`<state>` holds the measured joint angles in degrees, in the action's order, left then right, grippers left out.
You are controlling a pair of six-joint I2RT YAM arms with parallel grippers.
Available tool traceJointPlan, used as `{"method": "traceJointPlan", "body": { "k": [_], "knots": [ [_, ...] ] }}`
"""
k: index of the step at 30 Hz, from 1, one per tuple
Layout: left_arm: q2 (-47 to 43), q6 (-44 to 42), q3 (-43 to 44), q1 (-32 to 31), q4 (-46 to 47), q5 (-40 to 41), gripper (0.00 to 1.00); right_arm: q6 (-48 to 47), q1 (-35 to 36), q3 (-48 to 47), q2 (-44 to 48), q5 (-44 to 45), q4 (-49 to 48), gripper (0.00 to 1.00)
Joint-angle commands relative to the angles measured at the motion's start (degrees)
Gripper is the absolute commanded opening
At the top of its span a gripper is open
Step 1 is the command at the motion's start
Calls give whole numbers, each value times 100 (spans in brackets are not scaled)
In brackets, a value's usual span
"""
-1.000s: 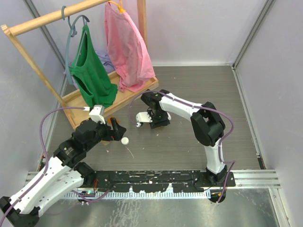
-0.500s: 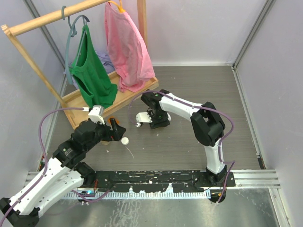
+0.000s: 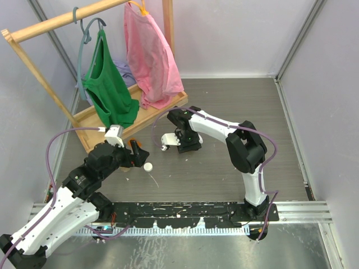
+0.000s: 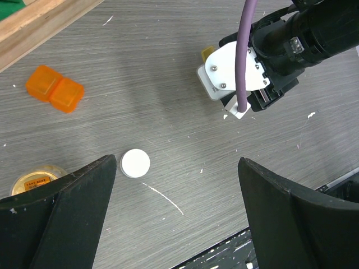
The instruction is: Sort the pills into containers
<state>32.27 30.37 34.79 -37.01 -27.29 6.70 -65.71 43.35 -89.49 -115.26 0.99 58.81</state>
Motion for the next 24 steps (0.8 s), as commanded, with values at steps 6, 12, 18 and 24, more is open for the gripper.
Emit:
{"method": "traceJointPlan", "body": {
  "k": [6, 12, 18, 24],
  "knots": [
    [-13, -49, 55, 19, 207, -23, 92, 115, -45, -147, 154, -83, 172, 1],
    [11, -72, 63, 19, 221, -36, 92, 76, -17, -194, 116, -112, 352, 1],
    [31, -61, 52, 19, 248, -78, 92, 22, 11, -103, 125, -94, 352, 1],
    [-10, -61, 33, 19, 230, -67, 92, 136, -19, -48, 165, 68, 83, 1]
  ]
}}
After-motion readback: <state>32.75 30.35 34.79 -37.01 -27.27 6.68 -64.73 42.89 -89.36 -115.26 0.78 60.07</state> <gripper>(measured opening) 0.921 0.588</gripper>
